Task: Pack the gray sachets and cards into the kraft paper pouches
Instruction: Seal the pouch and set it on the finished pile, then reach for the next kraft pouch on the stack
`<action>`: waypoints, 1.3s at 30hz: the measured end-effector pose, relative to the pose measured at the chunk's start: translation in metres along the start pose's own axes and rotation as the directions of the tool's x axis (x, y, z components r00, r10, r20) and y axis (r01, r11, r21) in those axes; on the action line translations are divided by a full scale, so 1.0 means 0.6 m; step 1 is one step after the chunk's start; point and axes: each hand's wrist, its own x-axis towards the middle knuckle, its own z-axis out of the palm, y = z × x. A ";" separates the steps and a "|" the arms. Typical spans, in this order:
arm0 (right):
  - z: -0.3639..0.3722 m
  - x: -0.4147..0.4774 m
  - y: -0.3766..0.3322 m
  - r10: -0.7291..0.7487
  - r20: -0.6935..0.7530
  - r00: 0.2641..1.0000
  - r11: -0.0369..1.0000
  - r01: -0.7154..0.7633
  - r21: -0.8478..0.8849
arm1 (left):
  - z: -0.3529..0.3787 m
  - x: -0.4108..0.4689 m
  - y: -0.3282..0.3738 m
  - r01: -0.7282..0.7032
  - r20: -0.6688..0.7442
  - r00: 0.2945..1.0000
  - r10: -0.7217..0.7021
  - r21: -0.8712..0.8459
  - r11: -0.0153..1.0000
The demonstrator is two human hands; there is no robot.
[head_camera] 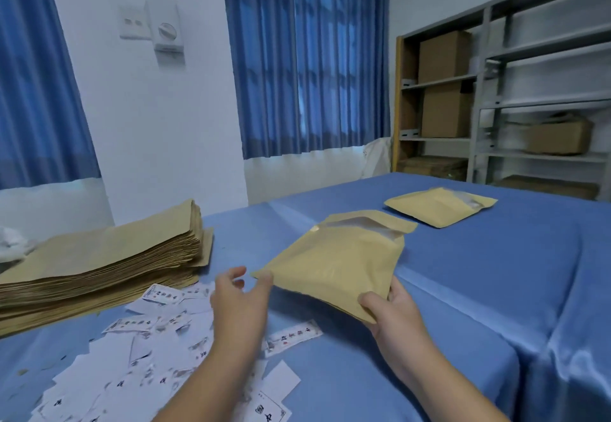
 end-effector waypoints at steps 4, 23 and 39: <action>-0.058 0.042 -0.038 -0.049 -0.089 0.995 0.998 0.045 -0.047 | 0.111 -0.014 0.026 0.429 0.426 0.860 -0.281 -0.305 0.850; -0.143 0.158 -0.070 0.284 -0.365 0.887 0.951 -0.211 0.227 | 0.189 0.026 0.017 0.458 0.506 0.823 -0.258 -0.324 0.828; 0.310 0.092 0.023 0.330 0.254 0.909 0.944 -0.318 -0.086 | -0.293 0.102 0.003 0.147 0.002 0.989 -0.151 -0.238 0.960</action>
